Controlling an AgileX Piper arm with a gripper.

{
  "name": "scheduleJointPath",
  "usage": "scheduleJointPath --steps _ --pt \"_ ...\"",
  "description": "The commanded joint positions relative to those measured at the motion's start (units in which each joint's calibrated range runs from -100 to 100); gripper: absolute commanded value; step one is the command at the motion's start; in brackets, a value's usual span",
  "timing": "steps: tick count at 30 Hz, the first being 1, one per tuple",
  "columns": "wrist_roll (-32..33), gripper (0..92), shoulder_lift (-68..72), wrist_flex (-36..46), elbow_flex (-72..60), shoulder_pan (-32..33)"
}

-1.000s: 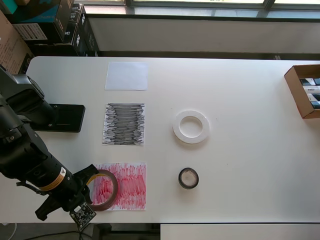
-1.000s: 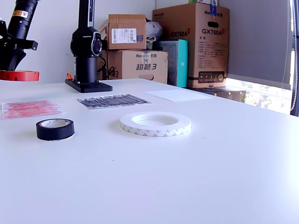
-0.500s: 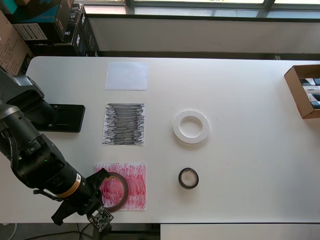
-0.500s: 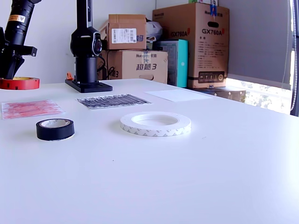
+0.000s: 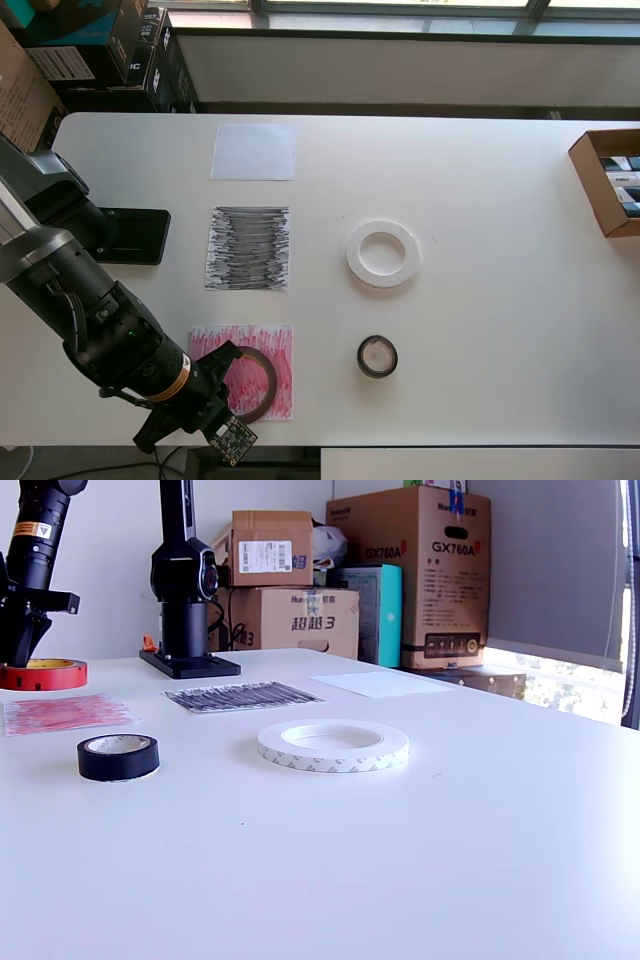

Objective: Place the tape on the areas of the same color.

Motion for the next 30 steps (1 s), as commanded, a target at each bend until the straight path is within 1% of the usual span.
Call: scheduleJointPath --steps 1,30 --pt "-0.3 0.0 0.3 -0.4 0.3 1.0" --pt "-0.7 0.2 0.3 -0.4 3.5 1.6"
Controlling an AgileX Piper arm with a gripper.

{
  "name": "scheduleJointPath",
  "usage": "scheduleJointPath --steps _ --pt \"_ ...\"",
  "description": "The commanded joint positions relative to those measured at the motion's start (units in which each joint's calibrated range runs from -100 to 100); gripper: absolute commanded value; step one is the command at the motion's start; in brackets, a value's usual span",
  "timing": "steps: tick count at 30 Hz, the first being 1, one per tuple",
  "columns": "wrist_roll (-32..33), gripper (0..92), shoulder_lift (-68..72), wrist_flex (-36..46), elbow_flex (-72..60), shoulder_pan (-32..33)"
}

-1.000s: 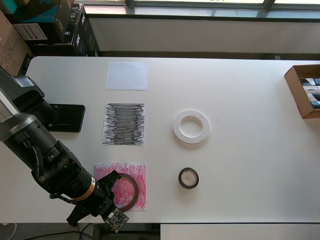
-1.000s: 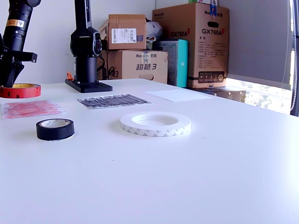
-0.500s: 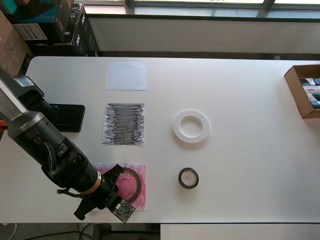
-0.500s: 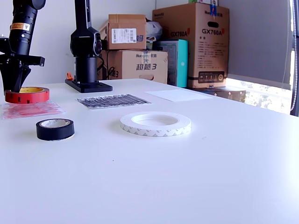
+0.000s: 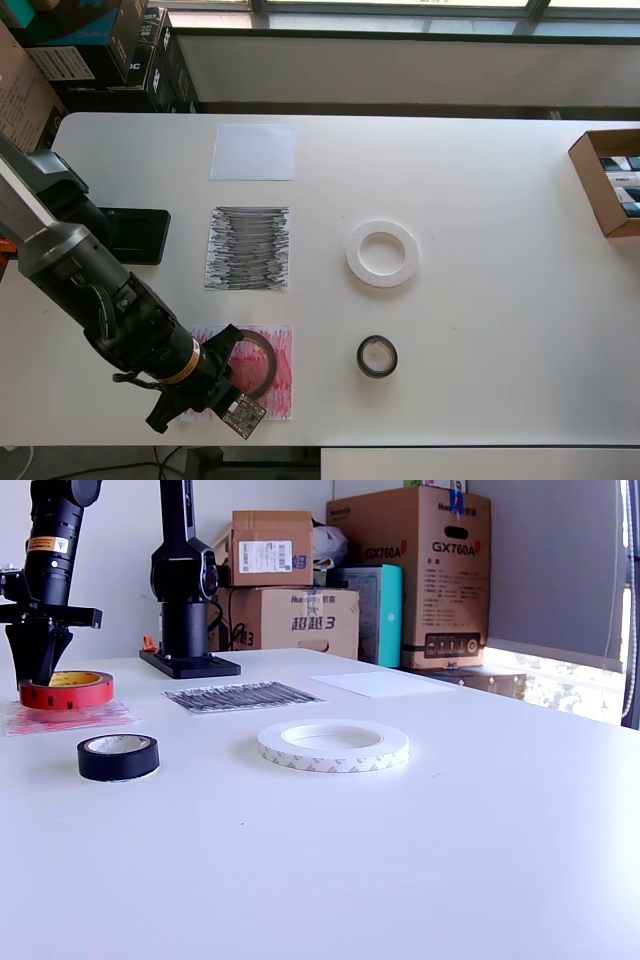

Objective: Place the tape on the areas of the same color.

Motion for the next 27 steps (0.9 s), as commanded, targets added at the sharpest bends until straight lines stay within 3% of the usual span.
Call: scheduleJointPath --steps 1,8,16,19,27 --pt "-0.5 0.2 -0.6 -0.4 0.0 -0.4" --pt "-0.4 3.9 -0.6 -0.4 -0.3 -0.5" --pt "0.0 35.7 -0.6 -1.9 -0.5 -0.9" --pt "-0.3 43.7 -0.6 -3.2 -0.4 -1.1" --pt "-0.4 46.3 -0.7 -3.2 -0.8 -0.9"
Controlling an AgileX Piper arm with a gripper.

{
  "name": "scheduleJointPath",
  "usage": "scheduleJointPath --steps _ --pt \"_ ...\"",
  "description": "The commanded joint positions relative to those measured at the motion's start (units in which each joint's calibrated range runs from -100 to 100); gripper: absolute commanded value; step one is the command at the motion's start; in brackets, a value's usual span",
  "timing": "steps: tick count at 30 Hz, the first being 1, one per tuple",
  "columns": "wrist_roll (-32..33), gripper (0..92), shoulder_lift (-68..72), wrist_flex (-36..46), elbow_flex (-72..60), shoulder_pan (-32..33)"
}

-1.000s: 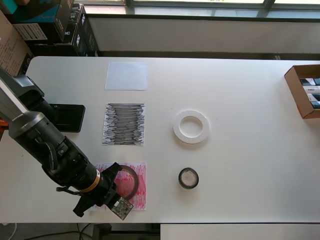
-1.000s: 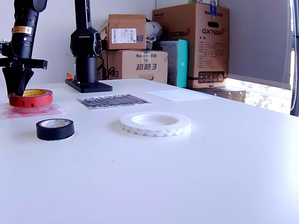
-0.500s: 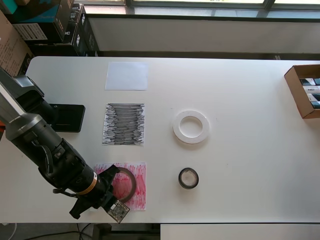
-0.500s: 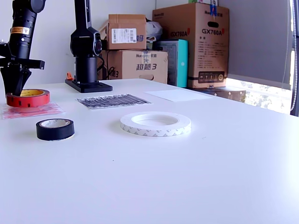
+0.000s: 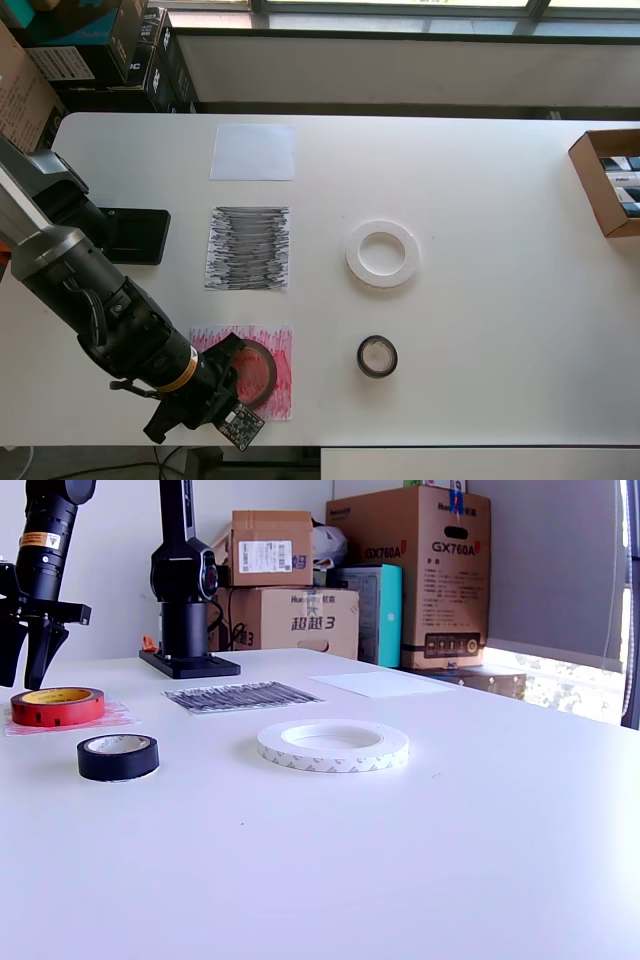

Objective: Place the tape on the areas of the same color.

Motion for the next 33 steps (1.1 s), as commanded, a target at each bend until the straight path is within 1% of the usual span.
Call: scheduleJointPath --steps 1,5,9,12,18,21,24,28,31,33 --pt "-0.4 46.3 -1.2 -0.5 0.2 0.1" --pt "-0.3 46.3 -3.0 -1.4 -1.3 1.1" --pt "-0.4 46.3 -7.9 -1.4 -4.5 1.6" --pt "-0.3 46.3 -11.3 -0.7 -6.9 3.3" --pt "0.2 46.3 -13.5 -0.6 -10.5 10.1" --pt "2.8 46.3 -13.4 -0.4 -12.2 13.8" --pt "5.1 46.3 -13.0 4.1 -14.8 17.7" --pt "10.7 46.3 -9.9 10.5 -19.8 22.5" --pt "13.8 46.3 -7.0 14.1 -23.2 24.7" --pt "15.4 46.3 -5.3 15.1 -24.7 25.6"
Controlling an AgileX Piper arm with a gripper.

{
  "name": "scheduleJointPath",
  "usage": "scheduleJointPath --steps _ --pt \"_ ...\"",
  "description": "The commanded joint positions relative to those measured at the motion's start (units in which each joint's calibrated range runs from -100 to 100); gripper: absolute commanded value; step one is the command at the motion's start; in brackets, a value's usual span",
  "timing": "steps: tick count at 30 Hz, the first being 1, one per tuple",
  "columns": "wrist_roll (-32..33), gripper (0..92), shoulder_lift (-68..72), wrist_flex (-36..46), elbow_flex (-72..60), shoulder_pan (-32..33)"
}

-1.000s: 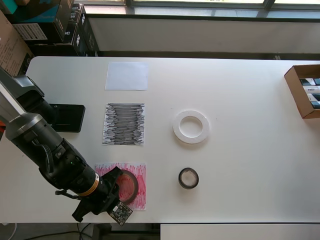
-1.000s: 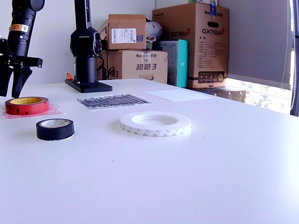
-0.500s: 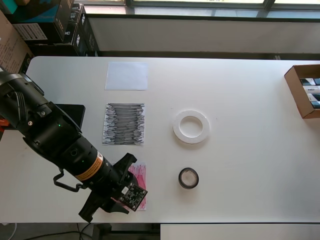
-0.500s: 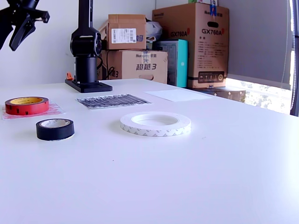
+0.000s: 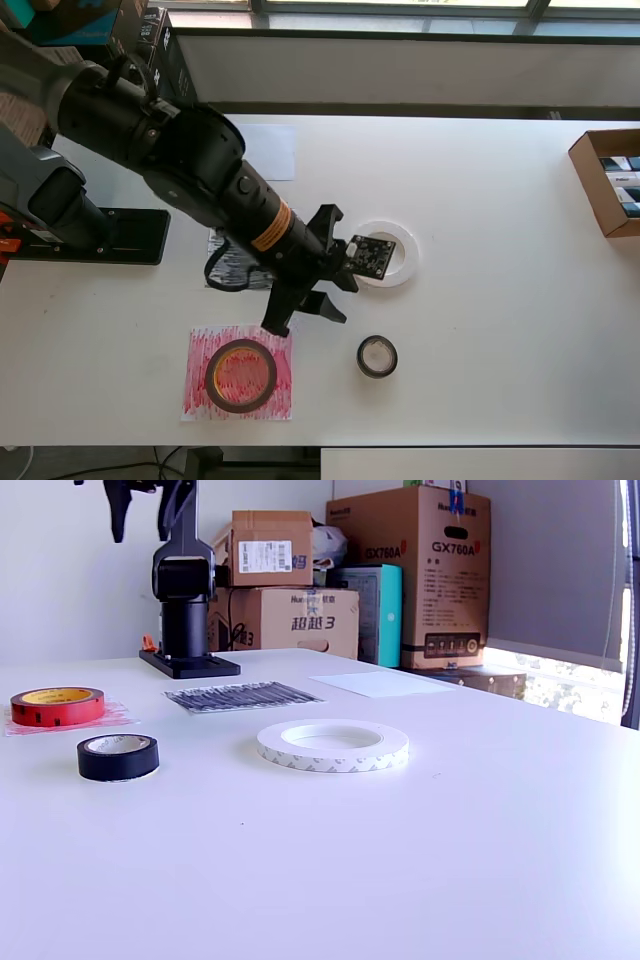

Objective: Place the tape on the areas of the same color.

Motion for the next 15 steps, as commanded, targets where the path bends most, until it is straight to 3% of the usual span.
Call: scheduleJointPath --steps 1,15 --pt "5.8 46.3 3.8 4.8 -4.0 4.1" --pt "14.1 46.3 14.7 7.0 -6.4 5.0"
